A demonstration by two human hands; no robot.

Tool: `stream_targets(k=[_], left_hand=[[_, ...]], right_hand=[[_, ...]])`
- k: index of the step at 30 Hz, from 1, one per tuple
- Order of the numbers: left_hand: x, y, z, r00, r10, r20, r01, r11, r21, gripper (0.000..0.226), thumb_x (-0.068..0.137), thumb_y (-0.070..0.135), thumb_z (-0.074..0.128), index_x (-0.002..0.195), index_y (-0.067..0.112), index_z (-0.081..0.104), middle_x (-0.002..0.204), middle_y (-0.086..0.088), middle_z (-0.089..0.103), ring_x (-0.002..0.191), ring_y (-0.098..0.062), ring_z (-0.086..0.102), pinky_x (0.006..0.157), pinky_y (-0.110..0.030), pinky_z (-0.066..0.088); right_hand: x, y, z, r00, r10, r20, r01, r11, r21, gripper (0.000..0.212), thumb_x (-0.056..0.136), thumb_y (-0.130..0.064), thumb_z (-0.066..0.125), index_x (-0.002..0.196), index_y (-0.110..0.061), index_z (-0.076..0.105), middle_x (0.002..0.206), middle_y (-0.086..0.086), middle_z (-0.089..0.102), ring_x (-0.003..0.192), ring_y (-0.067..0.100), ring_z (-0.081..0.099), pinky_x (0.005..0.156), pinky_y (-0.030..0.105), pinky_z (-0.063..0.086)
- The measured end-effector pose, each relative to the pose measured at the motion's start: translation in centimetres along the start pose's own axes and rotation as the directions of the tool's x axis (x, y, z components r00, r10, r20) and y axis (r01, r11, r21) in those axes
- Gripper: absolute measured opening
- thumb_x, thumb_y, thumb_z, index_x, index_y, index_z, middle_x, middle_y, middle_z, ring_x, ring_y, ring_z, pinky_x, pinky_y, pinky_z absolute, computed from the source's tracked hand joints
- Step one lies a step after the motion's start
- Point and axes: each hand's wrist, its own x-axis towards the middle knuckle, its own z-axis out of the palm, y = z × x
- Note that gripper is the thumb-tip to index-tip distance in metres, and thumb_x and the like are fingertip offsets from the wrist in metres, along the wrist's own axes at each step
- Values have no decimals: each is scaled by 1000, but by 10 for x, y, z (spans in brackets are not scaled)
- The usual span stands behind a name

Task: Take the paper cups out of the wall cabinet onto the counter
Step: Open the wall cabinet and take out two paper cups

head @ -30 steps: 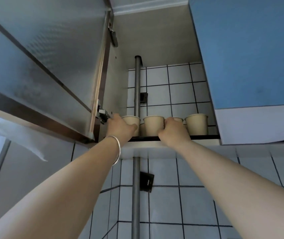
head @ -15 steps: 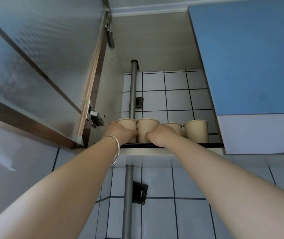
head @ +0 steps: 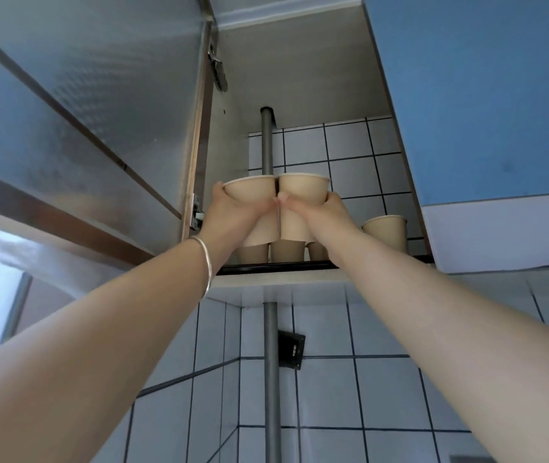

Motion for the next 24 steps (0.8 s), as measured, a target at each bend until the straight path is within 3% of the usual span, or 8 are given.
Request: stream_targets(k=[2, 7, 9, 11, 13, 16, 19, 24], left_hand=[[-17, 3, -8, 1000, -21, -17, 21, 1000, -15, 79, 70, 36, 77, 133, 19, 33, 99, 5, 53, 77, -7, 55, 61, -25, 49], [-66, 2, -28, 987, -162, -13, 160, 980, -116, 67, 58, 43, 80, 115, 27, 48, 111, -1, 65, 97, -21, 66, 88, -43, 55], [-93, 0, -37, 978, -209, -1, 208, 972, -113, 64, 63, 38, 76, 119, 23, 48, 113, -5, 65, 100, -24, 65, 88, -47, 55], [-123, -1, -45, 971, -238, -5, 237, 968, -86, 63, 71, 32, 72, 127, 18, 45, 118, -10, 63, 103, -26, 63, 89, -48, 54], [-158, -1, -55, 957, -289, -29, 287, 957, -53, 71, 64, 34, 69, 128, 16, 44, 117, -11, 62, 103, -27, 63, 88, -49, 55], [-218, 4, -70, 940, -338, -56, 337, 941, -20, 78, 51, 35, 66, 124, 16, 49, 112, -13, 64, 97, -28, 65, 76, -44, 58], [-279, 9, -93, 905, -385, -181, 389, 921, -12, 66, 56, 29, 67, 119, 15, 53, 103, -10, 67, 90, -24, 65, 66, -35, 56], [-381, 36, -143, 833, -455, -314, 481, 877, 8, 82, 48, 35, 75, 122, 7, 51, 106, -19, 64, 89, -33, 66, 63, -40, 58]], right_hand=[[-13, -2, 0, 1000, 22, 19, -23, 997, 77, 83, 64, -48, 78, 131, -16, 41, 118, 1, 60, 102, 20, 61, 81, 34, 53], [-58, 8, -1, 995, 74, 61, -84, 980, 181, 97, 43, -58, 79, 127, -19, 49, 115, 1, 65, 98, 19, 65, 81, 34, 55], [-83, 17, -4, 988, 102, 117, -125, 970, 210, 87, 51, -51, 80, 125, -19, 51, 114, 2, 65, 98, 19, 64, 74, 32, 54], [-110, 29, -8, 973, 140, 183, -182, 953, 243, 71, 59, -43, 80, 120, -19, 53, 111, 3, 66, 98, 20, 64, 76, 36, 55], [-142, 40, -9, 950, 188, 249, -254, 930, 266, 68, 59, -42, 78, 117, -18, 54, 110, 5, 67, 98, 22, 64, 82, 39, 54], [-194, 53, -7, 911, 247, 331, -352, 883, 309, 60, 64, -41, 79, 114, -18, 53, 110, 6, 65, 98, 22, 62, 80, 36, 52], [-250, 55, -2, 848, 293, 441, -457, 826, 330, 50, 70, -37, 77, 111, -20, 52, 109, 4, 64, 94, 20, 61, 81, 35, 49], [-341, 40, 6, 729, 291, 620, -565, 767, 304, 52, 68, -39, 77, 111, -21, 53, 102, 3, 65, 95, 24, 63, 84, 45, 54]])
